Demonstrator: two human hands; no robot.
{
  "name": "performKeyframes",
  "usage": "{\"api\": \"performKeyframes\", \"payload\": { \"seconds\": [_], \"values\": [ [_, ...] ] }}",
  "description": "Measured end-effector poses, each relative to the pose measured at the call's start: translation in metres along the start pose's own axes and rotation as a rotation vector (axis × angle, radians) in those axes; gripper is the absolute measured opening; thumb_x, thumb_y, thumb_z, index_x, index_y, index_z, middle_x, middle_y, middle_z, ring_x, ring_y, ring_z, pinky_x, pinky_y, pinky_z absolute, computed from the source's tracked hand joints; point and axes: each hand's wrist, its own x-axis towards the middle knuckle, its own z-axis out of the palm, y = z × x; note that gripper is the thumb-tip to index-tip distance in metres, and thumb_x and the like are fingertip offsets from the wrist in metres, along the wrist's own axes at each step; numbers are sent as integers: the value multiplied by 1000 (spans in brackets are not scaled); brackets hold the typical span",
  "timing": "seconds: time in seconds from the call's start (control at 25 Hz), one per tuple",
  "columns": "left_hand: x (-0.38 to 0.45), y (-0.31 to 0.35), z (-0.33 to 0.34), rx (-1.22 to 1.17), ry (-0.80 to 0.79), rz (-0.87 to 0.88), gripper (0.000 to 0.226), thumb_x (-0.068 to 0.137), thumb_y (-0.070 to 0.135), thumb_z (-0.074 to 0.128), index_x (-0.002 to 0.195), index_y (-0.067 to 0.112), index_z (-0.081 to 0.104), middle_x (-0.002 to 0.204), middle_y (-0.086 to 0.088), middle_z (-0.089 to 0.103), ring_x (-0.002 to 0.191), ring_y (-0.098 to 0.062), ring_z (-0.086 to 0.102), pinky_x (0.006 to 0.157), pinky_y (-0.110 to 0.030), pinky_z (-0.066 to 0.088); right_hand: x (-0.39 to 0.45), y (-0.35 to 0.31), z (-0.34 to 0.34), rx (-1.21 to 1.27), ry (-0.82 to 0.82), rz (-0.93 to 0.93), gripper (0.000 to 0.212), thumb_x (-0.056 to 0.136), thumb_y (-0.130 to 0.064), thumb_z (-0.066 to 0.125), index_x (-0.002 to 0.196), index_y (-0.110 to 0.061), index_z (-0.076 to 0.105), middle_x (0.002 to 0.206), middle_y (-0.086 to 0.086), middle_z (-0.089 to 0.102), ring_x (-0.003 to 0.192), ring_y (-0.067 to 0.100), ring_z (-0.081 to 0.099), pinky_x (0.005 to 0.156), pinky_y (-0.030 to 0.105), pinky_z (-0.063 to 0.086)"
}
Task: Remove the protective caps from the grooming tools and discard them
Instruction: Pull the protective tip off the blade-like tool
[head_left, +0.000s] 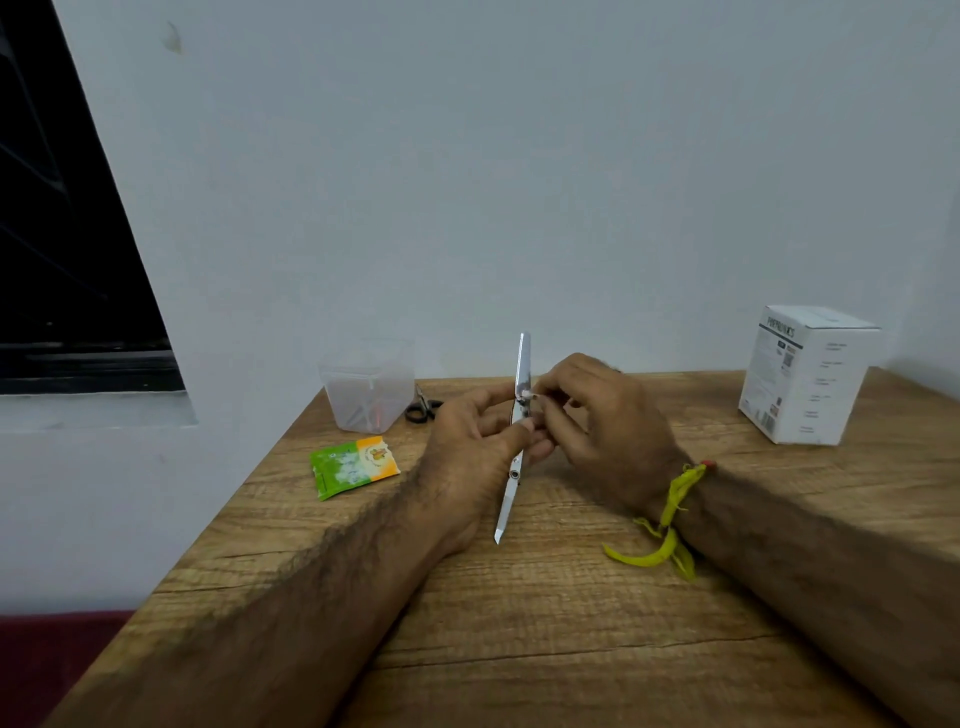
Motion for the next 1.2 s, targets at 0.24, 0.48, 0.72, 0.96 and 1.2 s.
{"api": "performKeyframes", "payload": {
  "seconds": [0.24, 0.48, 0.72, 0.96, 1.2],
  "values": [
    [4, -1, -4, 8, 16, -7, 31, 95, -8, 57, 125, 0, 61, 105, -15, 76, 90, -21, 75, 71, -28, 61, -3, -13, 7, -29, -37, 20, 4, 89, -15, 65, 88, -14, 68, 81, -3, 61, 73, 15, 58, 65, 39, 53],
    [4, 1, -5, -41, -43, -35, 27, 102, 0, 46, 122, 2, 65, 100, -13, 76, 91, -18, 73, 90, -38, 59, -1, -9, 6, 29, -40, 9, 11, 91, -19, 60, 92, -13, 69, 82, -5, 61, 75, 13, 57, 67, 37, 53],
    [5, 3, -10, -151, -11, -68, 25, 96, -8, 53, 118, -4, 63, 102, -19, 75, 87, -22, 75, 78, -33, 63, 0, -8, 8, 1, -9, -19, 16, 93, -22, 57, 94, -12, 70, 84, 0, 63, 78, 21, 60, 68, 42, 52],
    [5, 3, -11, -156, -11, -96, 21, 96, -5, 55, 115, -10, 63, 97, -18, 75, 85, -21, 74, 79, -31, 62, 0, -11, 4, -26, 47, 1, 18, 92, -23, 57, 93, -13, 72, 87, -1, 65, 81, 22, 59, 70, 44, 52],
    [5, 4, -10, -212, 9, -100, 20, 95, -6, 55, 113, -8, 64, 94, -16, 75, 80, -18, 75, 71, -27, 62, 0, -6, 2, -76, 65, -70, 10, 93, -17, 64, 95, -12, 73, 88, 0, 65, 80, 24, 59, 70, 44, 51]
  ]
}}
